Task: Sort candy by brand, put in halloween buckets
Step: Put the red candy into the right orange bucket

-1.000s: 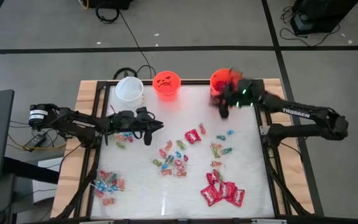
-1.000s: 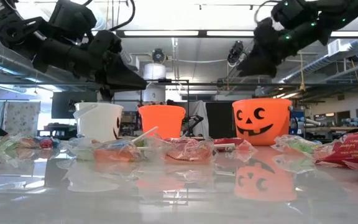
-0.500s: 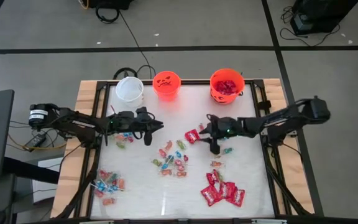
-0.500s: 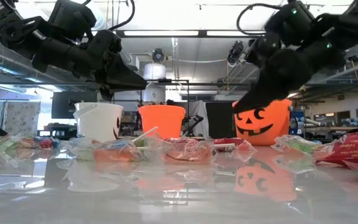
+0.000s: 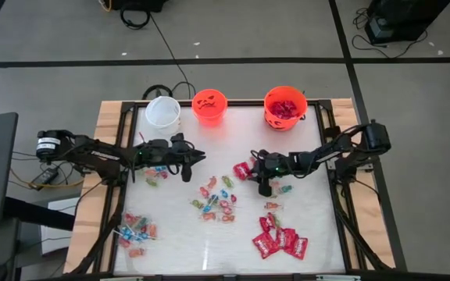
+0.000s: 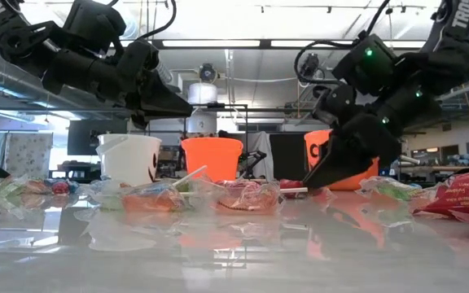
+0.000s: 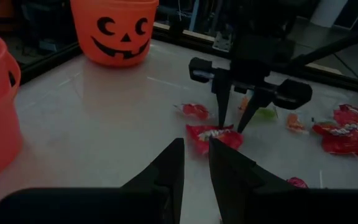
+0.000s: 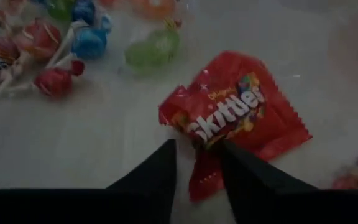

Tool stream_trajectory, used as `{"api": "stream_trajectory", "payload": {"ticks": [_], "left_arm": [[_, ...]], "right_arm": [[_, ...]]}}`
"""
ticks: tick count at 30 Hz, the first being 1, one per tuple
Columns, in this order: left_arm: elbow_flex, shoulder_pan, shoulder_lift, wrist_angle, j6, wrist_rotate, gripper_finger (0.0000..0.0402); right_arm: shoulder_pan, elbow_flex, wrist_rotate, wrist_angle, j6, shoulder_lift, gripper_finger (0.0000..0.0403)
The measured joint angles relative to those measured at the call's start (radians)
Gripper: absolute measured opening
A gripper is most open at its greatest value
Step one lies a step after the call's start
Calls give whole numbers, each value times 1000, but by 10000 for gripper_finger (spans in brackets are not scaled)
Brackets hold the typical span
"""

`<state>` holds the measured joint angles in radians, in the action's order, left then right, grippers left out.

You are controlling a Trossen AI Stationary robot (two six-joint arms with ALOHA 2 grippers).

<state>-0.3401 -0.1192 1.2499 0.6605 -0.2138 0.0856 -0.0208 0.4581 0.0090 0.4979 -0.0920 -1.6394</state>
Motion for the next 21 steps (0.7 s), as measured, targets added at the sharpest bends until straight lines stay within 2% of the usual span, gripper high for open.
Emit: {"api": "stream_trajectory", "payload": {"ticks": [4, 6, 9, 14, 19, 21], "left_arm": [[0, 0, 0, 0, 0, 0, 80], [0, 0, 0, -1, 0, 0, 80], [0, 0, 0, 0, 0, 1, 80], [0, 0, 0, -1, 0, 1, 80], [0, 3, 0, -1, -5, 1, 80], [0, 3, 0, -1, -14, -2, 80]], "right_arm": [[0, 0, 6, 2, -9, 20, 36], [0, 0, 8, 2, 2, 40, 13], [-1, 5, 33, -4, -38, 97, 8], [-6, 69, 76, -67, -16, 238, 5], [-36, 181, 222, -290, 49, 409, 3], [-55, 213, 226, -389, 46, 453, 6]]}}
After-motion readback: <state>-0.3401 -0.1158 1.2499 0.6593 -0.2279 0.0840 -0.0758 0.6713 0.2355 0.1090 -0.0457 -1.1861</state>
